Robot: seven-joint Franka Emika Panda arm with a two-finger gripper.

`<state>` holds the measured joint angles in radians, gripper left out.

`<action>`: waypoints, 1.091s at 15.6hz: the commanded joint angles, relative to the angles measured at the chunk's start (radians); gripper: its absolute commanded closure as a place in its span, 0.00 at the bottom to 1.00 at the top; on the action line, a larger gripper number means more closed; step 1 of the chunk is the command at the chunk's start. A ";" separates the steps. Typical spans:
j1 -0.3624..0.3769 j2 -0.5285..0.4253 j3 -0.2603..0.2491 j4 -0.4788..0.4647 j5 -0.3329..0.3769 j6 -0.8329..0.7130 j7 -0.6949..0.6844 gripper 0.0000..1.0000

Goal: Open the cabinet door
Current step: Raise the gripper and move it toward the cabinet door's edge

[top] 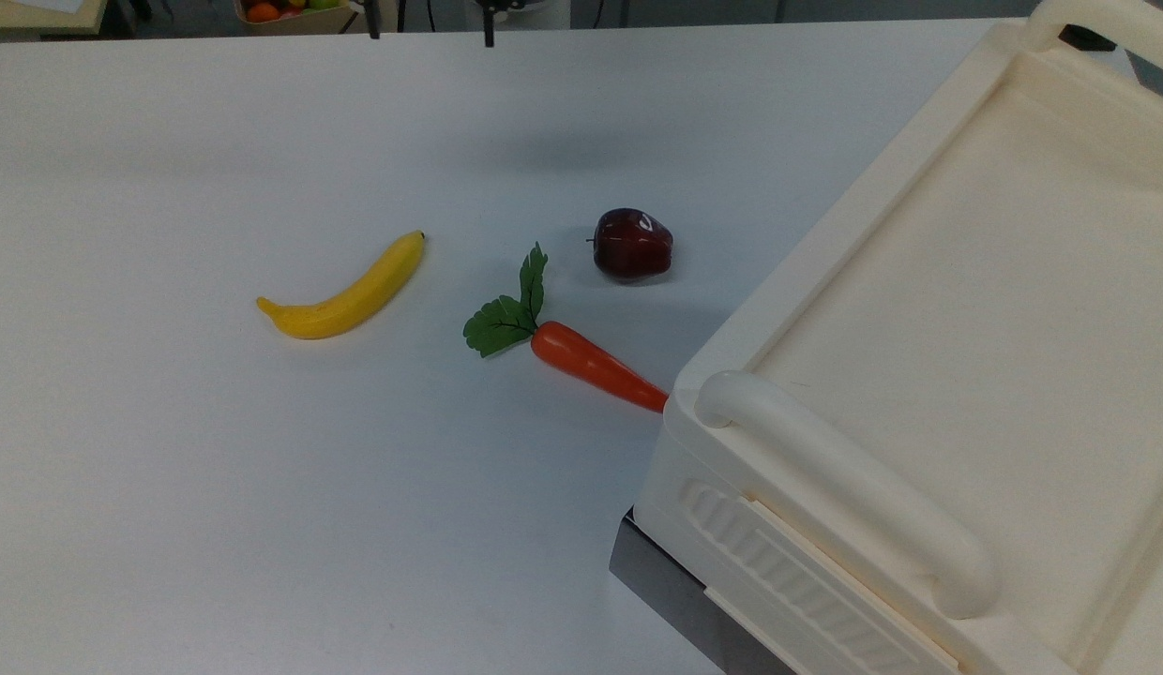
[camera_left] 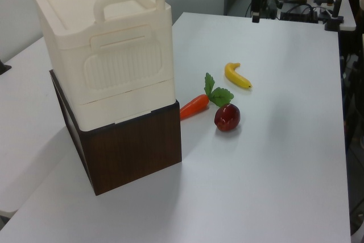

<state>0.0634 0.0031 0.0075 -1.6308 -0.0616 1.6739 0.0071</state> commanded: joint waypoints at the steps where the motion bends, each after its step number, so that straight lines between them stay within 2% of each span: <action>1: 0.055 0.072 -0.004 0.141 0.074 0.042 -0.033 0.00; 5: 0.160 0.080 -0.004 0.146 0.089 0.217 -0.033 0.00; 11: 0.291 0.190 -0.003 0.149 0.085 0.473 -0.110 0.00; 16: 0.319 0.239 0.038 0.151 0.085 0.555 -0.226 0.00; 17: 0.319 0.244 0.048 0.154 0.085 0.564 -0.249 0.05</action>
<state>0.3793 0.2299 0.0317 -1.5025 0.0134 2.2214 -0.1520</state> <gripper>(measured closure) 0.004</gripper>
